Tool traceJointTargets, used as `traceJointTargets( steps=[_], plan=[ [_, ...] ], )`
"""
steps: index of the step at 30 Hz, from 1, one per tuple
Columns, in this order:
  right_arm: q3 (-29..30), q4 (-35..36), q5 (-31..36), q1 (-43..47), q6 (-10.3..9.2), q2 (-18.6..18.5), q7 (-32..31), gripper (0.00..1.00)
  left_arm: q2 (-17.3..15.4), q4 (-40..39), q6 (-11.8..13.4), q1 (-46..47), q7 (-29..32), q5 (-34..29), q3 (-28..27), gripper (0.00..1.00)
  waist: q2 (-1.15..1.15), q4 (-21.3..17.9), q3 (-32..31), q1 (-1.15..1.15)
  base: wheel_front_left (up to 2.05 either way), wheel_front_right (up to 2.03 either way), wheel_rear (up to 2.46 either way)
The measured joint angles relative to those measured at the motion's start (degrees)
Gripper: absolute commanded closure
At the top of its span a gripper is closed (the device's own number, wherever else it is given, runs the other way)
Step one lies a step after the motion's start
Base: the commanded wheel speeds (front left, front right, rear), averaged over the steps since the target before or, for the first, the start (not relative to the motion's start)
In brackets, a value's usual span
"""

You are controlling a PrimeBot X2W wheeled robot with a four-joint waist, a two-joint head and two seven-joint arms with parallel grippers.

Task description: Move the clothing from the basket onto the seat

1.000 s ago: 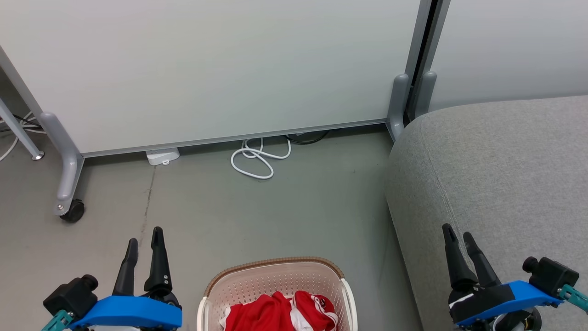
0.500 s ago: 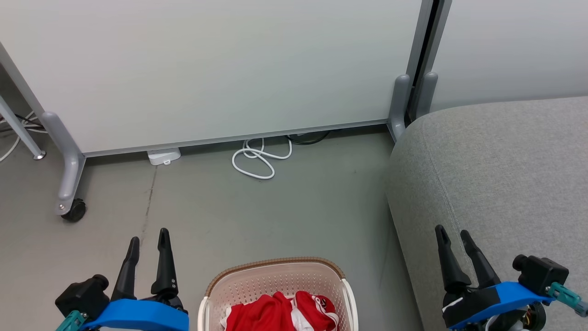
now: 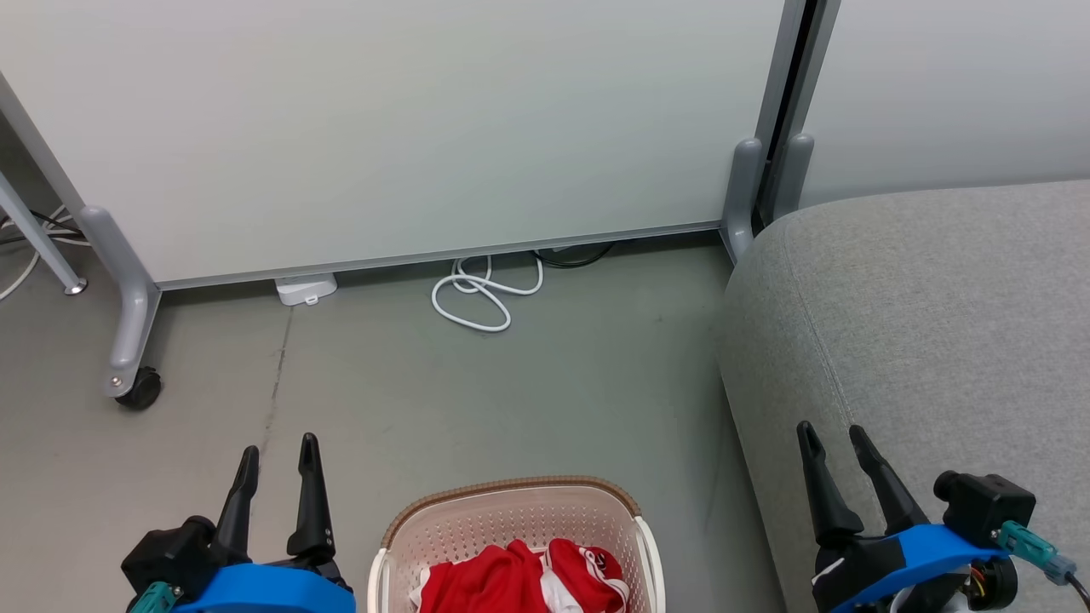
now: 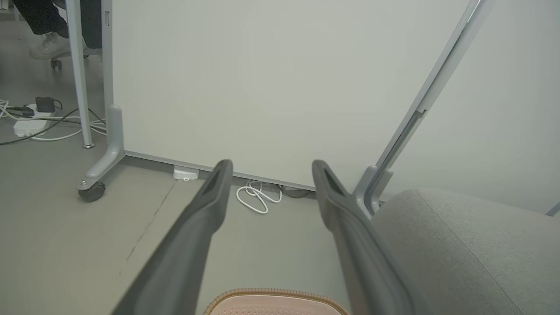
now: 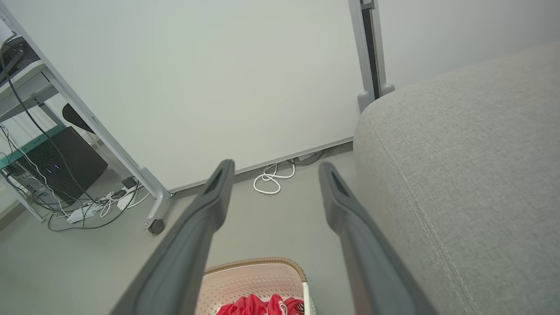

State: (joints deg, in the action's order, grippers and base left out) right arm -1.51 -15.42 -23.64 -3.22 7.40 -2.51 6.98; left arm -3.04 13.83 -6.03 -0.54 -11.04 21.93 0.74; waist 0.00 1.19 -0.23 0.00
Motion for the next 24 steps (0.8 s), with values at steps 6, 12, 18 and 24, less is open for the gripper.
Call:
traceJointTargets(
  steps=[6, 12, 18, 24],
  plan=[
    [0.00, -0.27, 2.97, -0.01, 0.00, -0.03, 0.16, 0.00, 0.02, 0.99, 0.30, 0.00, -0.73, -2.37, 0.04, 0.00, 0.00, 0.16, 0.00, 0.00, 0.00, 0.00, 0.00],
    [0.01, -0.32, 5.48, -0.02, 0.00, -0.07, 0.51, 0.00, 0.03, 2.36, 0.43, 0.00, -1.40, -4.55, 0.19, 0.00, 0.00, 0.25, -0.10, 0.00, 0.00, 0.00, 0.00],
    [-0.08, -0.37, 8.02, -0.02, 0.01, -0.10, 1.00, 0.00, 0.03, 3.08, 0.43, -0.13, -2.13, -6.62, 0.58, 0.00, 0.00, 0.35, -0.28, 0.00, 0.00, 0.00, 0.00],
    [-0.69, -0.42, 10.66, -0.01, 0.01, -0.13, 1.68, 0.00, 0.02, 3.56, 0.43, -0.21, -2.78, -9.18, 0.91, 0.00, 0.00, 0.48, -0.46, 0.00, 0.00, 0.00, 0.00]
  ],
)
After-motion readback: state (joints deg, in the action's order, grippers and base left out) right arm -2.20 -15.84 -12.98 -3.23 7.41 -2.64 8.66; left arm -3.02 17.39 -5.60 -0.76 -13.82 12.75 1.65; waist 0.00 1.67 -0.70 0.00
